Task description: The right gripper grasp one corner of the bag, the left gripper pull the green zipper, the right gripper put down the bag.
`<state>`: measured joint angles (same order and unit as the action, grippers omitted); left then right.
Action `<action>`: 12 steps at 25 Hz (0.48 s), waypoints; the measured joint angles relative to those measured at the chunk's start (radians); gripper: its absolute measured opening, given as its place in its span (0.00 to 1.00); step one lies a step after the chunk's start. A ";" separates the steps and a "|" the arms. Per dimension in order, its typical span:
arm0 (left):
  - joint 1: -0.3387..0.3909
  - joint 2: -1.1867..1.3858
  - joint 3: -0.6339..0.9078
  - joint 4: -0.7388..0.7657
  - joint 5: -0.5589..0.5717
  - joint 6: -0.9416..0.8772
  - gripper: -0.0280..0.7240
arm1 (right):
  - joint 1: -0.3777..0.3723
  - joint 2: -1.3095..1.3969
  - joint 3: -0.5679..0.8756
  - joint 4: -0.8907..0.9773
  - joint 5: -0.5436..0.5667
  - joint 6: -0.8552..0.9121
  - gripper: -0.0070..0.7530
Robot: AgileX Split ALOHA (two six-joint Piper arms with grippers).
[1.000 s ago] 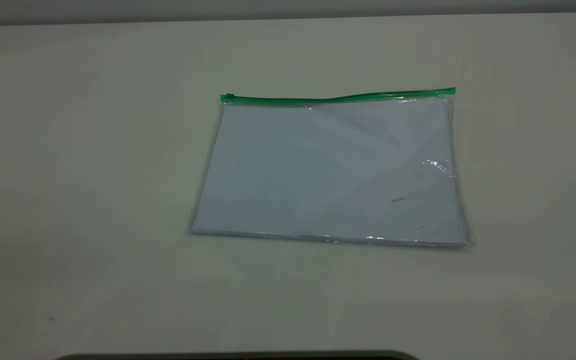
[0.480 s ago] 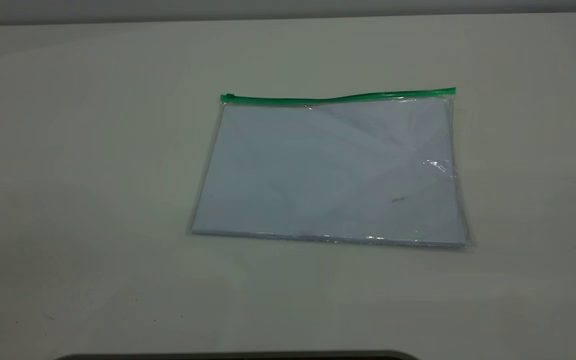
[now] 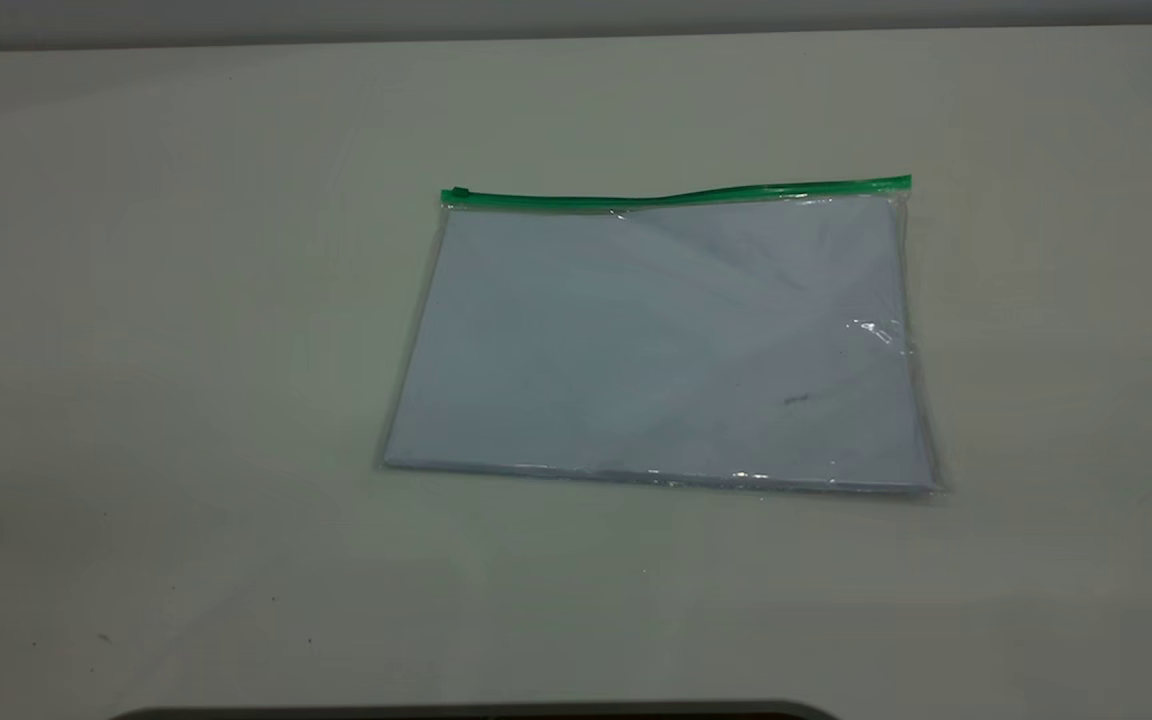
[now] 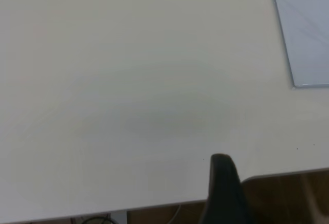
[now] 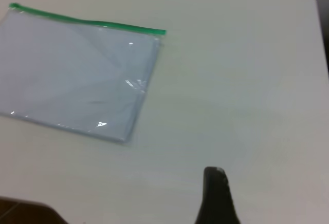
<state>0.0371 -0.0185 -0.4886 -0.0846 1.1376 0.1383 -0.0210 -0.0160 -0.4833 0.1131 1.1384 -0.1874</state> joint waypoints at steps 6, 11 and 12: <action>0.000 0.000 0.000 -0.001 0.000 -0.001 0.79 | 0.061 0.000 0.001 -0.080 -0.002 0.116 0.77; 0.000 0.000 0.000 -0.001 0.000 -0.001 0.79 | 0.062 0.000 0.001 -0.081 -0.003 0.123 0.77; 0.000 0.000 0.000 -0.001 0.000 -0.001 0.79 | 0.062 0.000 0.001 -0.081 -0.003 0.123 0.77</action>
<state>0.0371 -0.0185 -0.4886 -0.0853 1.1376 0.1377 0.0413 -0.0160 -0.4825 0.0322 1.1351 -0.0647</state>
